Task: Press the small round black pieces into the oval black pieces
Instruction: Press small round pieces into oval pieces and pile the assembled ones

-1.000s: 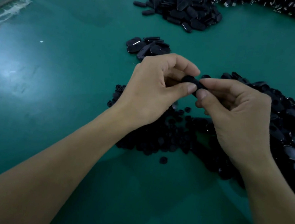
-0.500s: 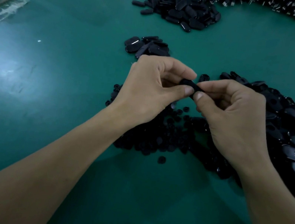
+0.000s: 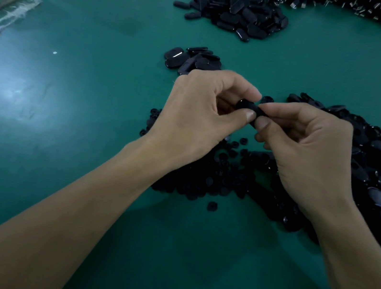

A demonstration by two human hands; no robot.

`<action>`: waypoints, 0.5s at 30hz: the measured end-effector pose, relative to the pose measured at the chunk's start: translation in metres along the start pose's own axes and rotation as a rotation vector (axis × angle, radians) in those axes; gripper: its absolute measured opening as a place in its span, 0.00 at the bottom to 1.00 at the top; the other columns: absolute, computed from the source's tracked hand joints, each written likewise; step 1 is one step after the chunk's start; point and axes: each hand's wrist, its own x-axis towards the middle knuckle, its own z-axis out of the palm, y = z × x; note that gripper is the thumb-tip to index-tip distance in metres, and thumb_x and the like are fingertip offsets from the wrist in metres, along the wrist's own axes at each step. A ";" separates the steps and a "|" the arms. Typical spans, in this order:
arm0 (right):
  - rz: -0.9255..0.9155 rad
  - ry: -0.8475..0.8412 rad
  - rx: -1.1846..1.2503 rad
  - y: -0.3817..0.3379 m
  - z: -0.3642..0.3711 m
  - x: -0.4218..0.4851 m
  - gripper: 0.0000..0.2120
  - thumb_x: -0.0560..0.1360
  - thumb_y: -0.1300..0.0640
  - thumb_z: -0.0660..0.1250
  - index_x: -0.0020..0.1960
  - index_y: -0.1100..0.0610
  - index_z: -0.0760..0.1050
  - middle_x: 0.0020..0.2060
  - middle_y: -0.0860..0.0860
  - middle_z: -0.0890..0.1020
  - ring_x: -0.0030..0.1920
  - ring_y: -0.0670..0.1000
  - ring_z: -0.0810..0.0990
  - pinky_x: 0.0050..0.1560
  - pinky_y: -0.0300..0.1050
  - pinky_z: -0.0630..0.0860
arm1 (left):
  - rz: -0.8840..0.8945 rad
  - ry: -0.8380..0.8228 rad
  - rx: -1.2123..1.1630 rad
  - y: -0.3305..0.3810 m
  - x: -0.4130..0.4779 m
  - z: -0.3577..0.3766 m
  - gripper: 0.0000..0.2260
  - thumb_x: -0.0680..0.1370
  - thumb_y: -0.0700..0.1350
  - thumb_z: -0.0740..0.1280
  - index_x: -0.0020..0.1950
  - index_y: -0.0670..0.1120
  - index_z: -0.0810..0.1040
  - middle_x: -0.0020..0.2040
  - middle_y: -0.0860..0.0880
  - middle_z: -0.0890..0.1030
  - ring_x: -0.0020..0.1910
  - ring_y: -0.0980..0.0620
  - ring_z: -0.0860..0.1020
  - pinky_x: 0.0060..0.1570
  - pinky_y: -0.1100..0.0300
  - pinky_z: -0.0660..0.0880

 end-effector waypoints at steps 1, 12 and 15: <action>0.000 0.004 0.009 0.000 0.000 0.000 0.11 0.76 0.62 0.73 0.49 0.46 0.81 0.37 0.42 0.85 0.38 0.43 0.84 0.42 0.34 0.78 | 0.012 0.004 0.008 0.000 0.000 0.000 0.09 0.74 0.38 0.76 0.49 0.52 0.84 0.41 0.55 0.85 0.40 0.58 0.83 0.45 0.62 0.81; -0.056 -0.164 -0.738 0.013 -0.004 0.000 0.20 0.84 0.54 0.60 0.75 0.48 0.69 0.75 0.49 0.68 0.75 0.52 0.63 0.73 0.47 0.58 | -0.110 0.278 0.005 -0.016 0.019 -0.015 0.09 0.75 0.40 0.76 0.47 0.55 0.82 0.41 0.55 0.84 0.39 0.56 0.84 0.48 0.57 0.83; 0.007 -0.363 -0.900 0.013 -0.004 0.000 0.20 0.84 0.48 0.54 0.74 0.45 0.69 0.78 0.48 0.64 0.78 0.54 0.58 0.75 0.56 0.57 | -0.169 0.354 0.018 -0.026 0.029 -0.024 0.08 0.76 0.40 0.75 0.48 0.53 0.83 0.39 0.57 0.85 0.37 0.59 0.84 0.47 0.61 0.82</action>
